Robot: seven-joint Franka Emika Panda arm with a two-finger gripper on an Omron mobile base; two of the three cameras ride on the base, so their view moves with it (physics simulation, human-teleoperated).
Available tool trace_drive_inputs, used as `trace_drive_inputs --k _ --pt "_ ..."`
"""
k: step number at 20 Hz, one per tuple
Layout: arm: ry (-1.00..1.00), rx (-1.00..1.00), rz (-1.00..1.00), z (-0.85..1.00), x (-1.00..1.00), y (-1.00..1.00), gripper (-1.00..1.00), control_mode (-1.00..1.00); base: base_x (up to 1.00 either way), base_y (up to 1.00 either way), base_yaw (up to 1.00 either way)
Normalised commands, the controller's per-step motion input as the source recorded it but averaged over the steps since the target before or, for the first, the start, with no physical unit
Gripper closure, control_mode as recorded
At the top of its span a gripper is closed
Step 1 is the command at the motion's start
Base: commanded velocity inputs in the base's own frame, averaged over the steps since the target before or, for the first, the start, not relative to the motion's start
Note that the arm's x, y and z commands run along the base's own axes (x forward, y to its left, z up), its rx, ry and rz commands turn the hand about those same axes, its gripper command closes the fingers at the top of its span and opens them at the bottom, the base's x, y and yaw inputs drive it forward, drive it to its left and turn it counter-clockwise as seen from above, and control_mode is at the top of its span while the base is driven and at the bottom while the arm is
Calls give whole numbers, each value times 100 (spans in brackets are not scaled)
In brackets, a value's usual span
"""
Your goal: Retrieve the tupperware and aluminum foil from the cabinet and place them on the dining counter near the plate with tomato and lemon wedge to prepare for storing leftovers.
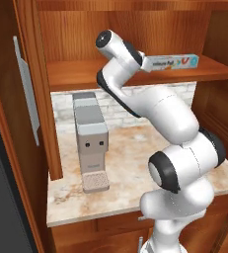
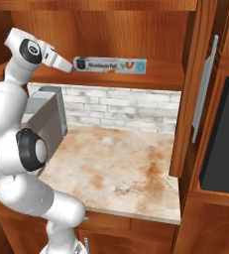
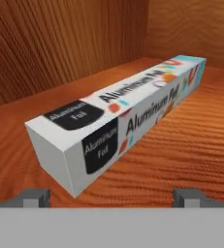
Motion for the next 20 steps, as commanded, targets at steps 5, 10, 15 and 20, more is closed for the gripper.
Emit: trace_drive_inputs --k 5,10,15,20 --pt "0 1 -7 -5 45 8 -100 -100 0 0 0" --pt "0 0 -11 -15 43 27 -100 -100 0 0 0" --pt "0 -2 -17 -5 45 2 -100 -100 0 0 0" --pt "-1 -9 -17 0 44 21 -100 -100 0 0 0"
